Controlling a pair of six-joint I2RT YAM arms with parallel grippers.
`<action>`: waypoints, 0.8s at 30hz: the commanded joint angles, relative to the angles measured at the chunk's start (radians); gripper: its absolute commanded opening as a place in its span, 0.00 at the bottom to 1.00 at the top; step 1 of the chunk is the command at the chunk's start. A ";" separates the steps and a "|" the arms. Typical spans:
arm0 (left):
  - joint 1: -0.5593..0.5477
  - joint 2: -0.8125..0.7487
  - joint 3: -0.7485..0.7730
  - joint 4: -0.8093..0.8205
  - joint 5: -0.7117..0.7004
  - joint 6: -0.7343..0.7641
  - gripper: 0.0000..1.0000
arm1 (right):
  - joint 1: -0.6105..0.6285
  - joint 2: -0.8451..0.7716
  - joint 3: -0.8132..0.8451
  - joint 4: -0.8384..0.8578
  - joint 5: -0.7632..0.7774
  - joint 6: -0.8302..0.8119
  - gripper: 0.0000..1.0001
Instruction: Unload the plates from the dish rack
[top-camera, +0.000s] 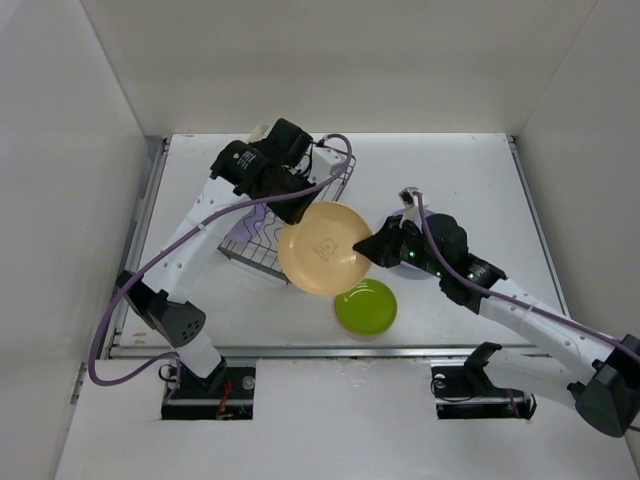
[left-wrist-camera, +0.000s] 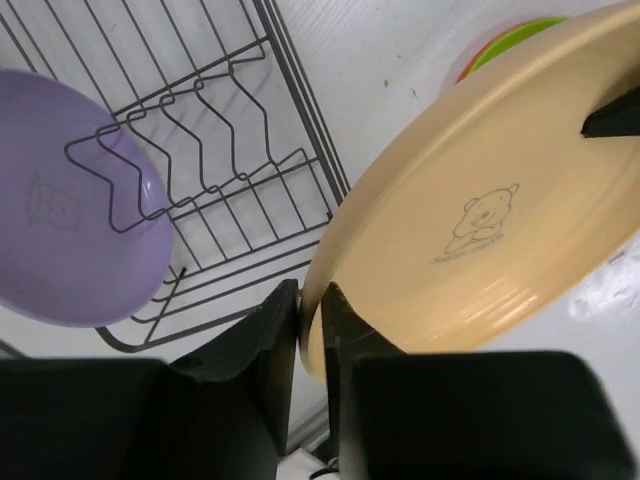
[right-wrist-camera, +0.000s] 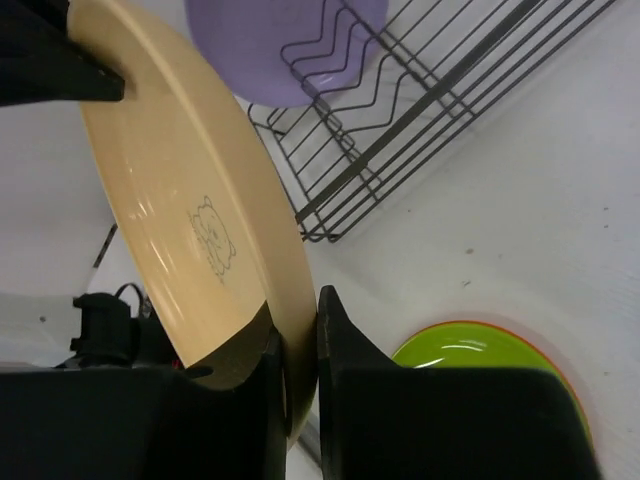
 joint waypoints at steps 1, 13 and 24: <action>-0.024 -0.005 0.021 -0.029 -0.008 -0.045 0.14 | -0.015 -0.040 0.001 0.072 0.189 0.052 0.00; -0.024 0.014 0.155 0.061 -0.471 -0.181 1.00 | -0.075 -0.024 0.142 -0.435 0.726 0.315 0.00; 0.137 -0.204 -0.160 0.196 -0.516 -0.156 1.00 | -0.306 -0.102 -0.005 -0.444 0.750 0.515 0.00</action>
